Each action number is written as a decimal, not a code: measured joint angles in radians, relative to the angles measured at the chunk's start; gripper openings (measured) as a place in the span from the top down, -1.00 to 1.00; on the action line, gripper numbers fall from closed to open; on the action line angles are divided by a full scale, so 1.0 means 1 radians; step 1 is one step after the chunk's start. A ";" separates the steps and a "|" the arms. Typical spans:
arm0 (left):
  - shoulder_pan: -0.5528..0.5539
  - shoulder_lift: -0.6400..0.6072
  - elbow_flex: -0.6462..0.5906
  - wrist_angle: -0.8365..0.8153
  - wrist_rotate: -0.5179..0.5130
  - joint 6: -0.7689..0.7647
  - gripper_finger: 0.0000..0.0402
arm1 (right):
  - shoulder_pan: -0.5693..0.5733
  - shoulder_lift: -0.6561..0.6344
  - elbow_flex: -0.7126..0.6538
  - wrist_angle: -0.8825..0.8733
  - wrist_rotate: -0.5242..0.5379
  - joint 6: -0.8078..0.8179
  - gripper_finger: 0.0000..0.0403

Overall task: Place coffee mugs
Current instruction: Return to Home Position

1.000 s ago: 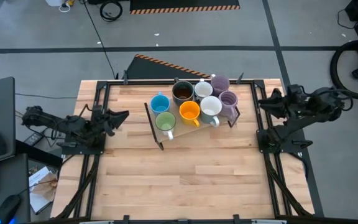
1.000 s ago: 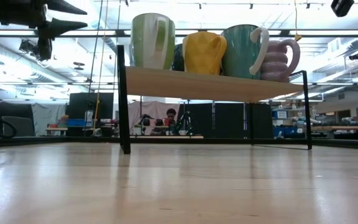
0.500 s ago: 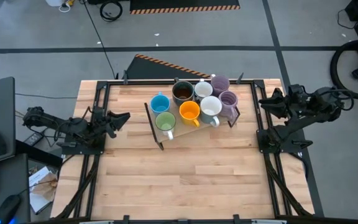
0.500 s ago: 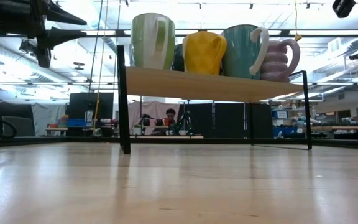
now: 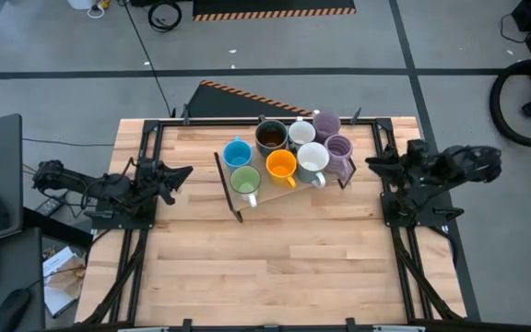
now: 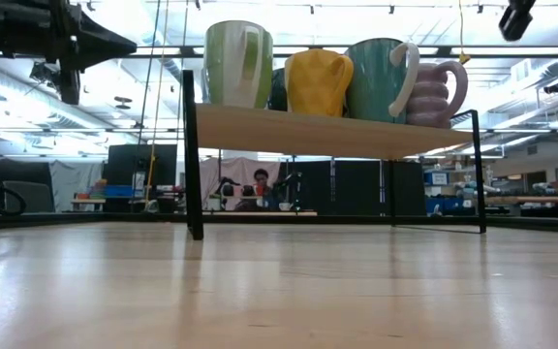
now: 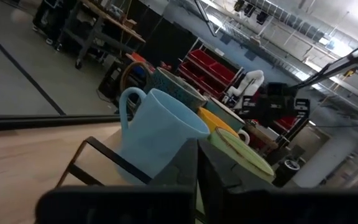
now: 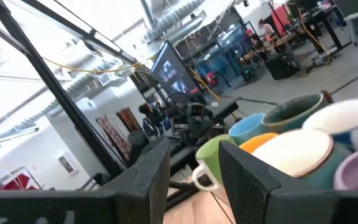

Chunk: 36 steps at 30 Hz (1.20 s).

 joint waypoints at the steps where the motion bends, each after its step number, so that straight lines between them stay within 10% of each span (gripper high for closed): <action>1: 0.000 0.000 0.000 -0.002 0.006 -0.003 0.96 | 0.000 0.000 -0.032 0.038 -0.002 0.000 0.29; 25: 0.000 0.002 0.001 0.163 0.065 0.081 0.96 | 0.000 0.000 -0.491 0.821 -0.022 0.021 0.29; 36: 0.000 0.002 -0.012 0.204 0.100 0.193 0.97 | 0.000 0.001 -0.497 0.822 0.019 0.020 0.29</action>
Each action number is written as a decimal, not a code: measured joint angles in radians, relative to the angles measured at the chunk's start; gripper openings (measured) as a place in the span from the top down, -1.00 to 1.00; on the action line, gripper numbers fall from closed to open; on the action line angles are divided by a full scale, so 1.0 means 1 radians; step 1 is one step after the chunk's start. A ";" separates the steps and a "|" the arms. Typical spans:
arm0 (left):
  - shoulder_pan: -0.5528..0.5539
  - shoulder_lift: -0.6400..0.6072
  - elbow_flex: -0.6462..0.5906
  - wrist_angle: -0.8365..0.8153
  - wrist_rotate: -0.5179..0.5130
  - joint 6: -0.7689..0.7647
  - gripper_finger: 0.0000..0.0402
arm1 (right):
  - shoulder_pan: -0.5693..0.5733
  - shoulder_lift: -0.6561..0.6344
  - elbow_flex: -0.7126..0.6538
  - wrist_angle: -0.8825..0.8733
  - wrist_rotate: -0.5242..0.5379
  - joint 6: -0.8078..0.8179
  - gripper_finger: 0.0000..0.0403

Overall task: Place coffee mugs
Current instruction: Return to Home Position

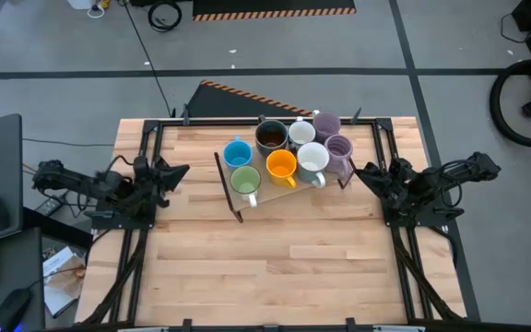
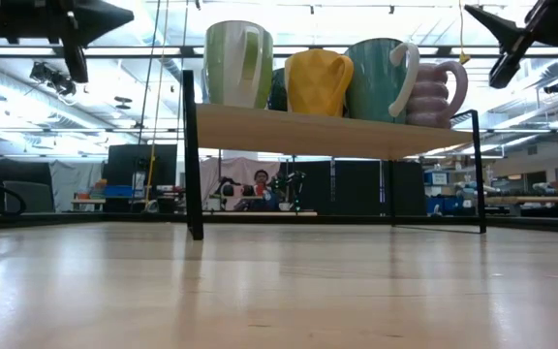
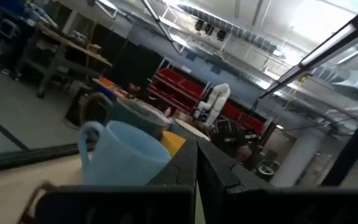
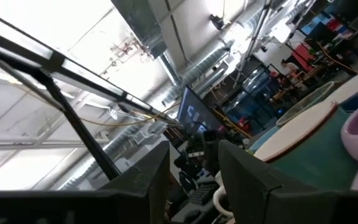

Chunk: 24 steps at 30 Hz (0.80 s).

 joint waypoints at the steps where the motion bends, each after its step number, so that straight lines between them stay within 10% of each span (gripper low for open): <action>1: 0.000 -0.001 -0.019 0.018 0.006 -0.014 0.97 | 0.000 0.000 0.000 0.002 0.007 0.002 0.29; 10: 0.003 0.001 -0.164 0.139 0.011 -0.122 0.97 | 0.001 0.000 0.000 0.001 -0.083 0.028 0.29; 19: 0.008 0.000 -0.165 -0.007 -0.272 -0.060 0.93 | 0.001 0.000 0.000 0.001 -0.097 0.029 0.29; 24: -0.008 0.001 -0.165 -0.230 -0.133 -0.121 0.88 | 0.001 0.000 0.000 0.001 -0.094 0.029 0.29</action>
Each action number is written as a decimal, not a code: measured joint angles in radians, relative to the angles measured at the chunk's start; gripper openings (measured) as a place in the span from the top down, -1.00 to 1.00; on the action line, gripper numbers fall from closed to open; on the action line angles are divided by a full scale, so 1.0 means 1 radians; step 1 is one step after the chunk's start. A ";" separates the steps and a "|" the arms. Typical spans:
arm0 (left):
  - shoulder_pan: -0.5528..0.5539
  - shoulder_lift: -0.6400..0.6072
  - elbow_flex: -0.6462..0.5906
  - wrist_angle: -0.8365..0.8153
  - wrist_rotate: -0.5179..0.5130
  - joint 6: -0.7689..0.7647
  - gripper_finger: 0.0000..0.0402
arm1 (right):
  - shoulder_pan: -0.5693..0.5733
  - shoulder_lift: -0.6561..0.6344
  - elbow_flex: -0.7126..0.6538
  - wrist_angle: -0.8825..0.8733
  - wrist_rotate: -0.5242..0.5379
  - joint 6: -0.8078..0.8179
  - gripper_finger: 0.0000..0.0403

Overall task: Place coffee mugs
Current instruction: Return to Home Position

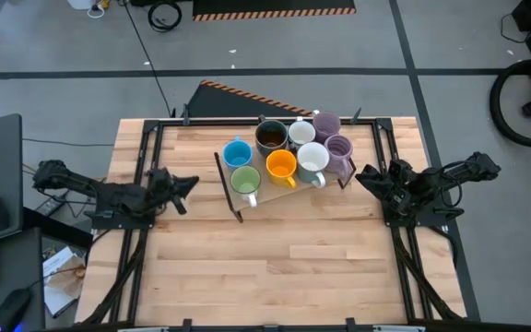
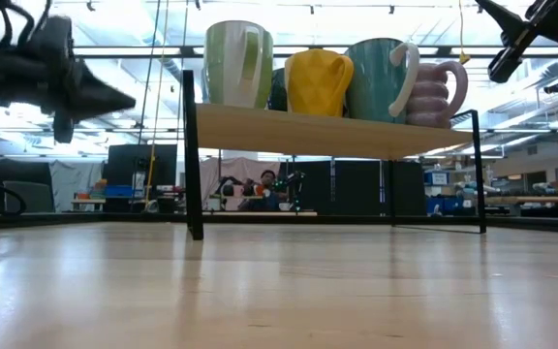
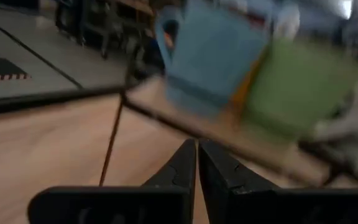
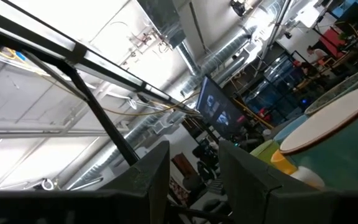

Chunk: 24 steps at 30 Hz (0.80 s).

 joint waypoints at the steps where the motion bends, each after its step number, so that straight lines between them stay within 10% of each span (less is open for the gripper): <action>1: 0.000 0.000 0.000 -0.043 0.027 0.008 0.88 | 0.000 0.000 0.000 0.000 0.000 0.000 0.29; 24: 0.000 0.000 -0.001 -0.077 0.089 0.011 0.86 | 0.000 0.000 0.000 0.000 0.000 0.000 0.29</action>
